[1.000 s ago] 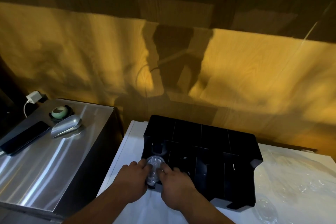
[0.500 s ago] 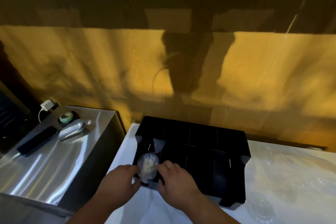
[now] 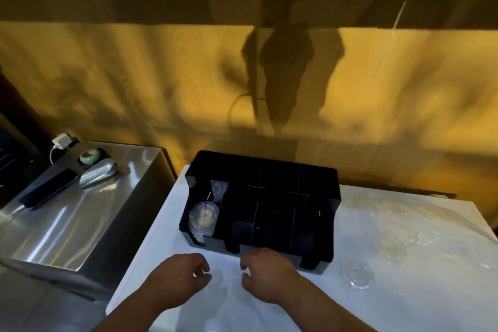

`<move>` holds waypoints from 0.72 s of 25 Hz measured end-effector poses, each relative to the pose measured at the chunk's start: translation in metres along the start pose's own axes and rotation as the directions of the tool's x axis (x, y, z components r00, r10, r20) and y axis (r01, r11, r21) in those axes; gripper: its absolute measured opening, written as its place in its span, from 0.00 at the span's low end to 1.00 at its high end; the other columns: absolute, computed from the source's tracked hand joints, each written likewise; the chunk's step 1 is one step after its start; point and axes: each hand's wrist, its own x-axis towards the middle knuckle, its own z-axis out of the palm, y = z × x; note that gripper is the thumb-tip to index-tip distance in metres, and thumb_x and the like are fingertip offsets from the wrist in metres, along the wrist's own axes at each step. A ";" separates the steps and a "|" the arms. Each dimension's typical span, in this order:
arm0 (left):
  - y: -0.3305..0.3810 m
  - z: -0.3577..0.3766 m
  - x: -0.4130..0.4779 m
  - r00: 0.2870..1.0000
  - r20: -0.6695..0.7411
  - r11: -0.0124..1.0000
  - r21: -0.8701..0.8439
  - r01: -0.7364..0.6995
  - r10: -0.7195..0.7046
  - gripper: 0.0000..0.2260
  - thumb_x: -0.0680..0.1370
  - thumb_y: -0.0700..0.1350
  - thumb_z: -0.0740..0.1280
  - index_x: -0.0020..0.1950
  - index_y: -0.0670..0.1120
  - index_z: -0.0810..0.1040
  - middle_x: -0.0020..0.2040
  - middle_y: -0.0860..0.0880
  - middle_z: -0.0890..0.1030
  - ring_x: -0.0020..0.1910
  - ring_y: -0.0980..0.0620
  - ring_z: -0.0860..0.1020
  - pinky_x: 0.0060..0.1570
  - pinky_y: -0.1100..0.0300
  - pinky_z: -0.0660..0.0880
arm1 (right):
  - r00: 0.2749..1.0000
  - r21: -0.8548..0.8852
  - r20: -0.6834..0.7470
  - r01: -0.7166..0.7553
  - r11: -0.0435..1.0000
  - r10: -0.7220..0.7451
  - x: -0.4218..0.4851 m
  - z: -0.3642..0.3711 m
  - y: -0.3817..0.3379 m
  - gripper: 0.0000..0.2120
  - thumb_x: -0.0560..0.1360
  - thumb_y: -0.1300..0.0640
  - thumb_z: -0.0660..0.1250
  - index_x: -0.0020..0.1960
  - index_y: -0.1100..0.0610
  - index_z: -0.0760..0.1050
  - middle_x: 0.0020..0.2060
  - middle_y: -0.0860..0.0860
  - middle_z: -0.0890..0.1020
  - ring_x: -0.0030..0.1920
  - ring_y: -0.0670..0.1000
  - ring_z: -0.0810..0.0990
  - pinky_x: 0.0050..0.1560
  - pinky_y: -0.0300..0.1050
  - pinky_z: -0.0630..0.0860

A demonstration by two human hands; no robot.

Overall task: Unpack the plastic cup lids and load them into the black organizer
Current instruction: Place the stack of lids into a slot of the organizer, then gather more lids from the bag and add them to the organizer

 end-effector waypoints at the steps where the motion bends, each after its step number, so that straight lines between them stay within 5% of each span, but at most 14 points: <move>1: 0.002 0.002 -0.003 1.000 -0.008 1.000 0.008 -0.013 0.013 0.10 0.78 0.63 0.69 0.56 0.61 0.80 0.54 0.60 0.84 0.49 0.59 0.81 0.50 0.66 0.77 | 0.996 -0.011 0.066 -0.064 0.998 0.064 -0.009 0.001 0.005 0.18 0.80 0.49 0.64 0.67 0.54 0.76 0.63 0.55 0.80 0.63 0.59 0.77 0.58 0.51 0.75; 4: 0.002 0.010 -0.012 0.997 0.045 0.996 0.055 -0.071 0.068 0.15 0.76 0.65 0.68 0.61 0.62 0.78 0.57 0.60 0.82 0.52 0.59 0.79 0.53 0.64 0.76 | 0.958 -0.073 0.165 -0.225 0.972 0.234 -0.043 0.010 0.019 0.21 0.80 0.48 0.65 0.70 0.56 0.73 0.66 0.57 0.78 0.65 0.60 0.77 0.62 0.53 0.76; 8: 0.003 0.024 -0.023 0.986 0.103 0.987 0.085 -0.136 0.127 0.21 0.76 0.65 0.68 0.67 0.60 0.75 0.65 0.58 0.80 0.59 0.56 0.78 0.57 0.60 0.76 | 0.916 -0.073 0.084 -0.387 0.919 0.393 -0.092 0.022 0.025 0.20 0.80 0.47 0.63 0.68 0.55 0.73 0.64 0.55 0.78 0.63 0.58 0.77 0.60 0.52 0.76; 18: 0.061 0.053 -0.038 0.955 0.084 0.953 0.082 -0.292 0.285 0.17 0.79 0.62 0.67 0.65 0.57 0.78 0.62 0.57 0.81 0.56 0.57 0.78 0.54 0.62 0.74 | 0.828 0.024 -0.061 -0.557 0.830 0.558 -0.184 0.027 0.054 0.17 0.80 0.45 0.62 0.65 0.51 0.76 0.61 0.52 0.80 0.61 0.56 0.78 0.59 0.49 0.76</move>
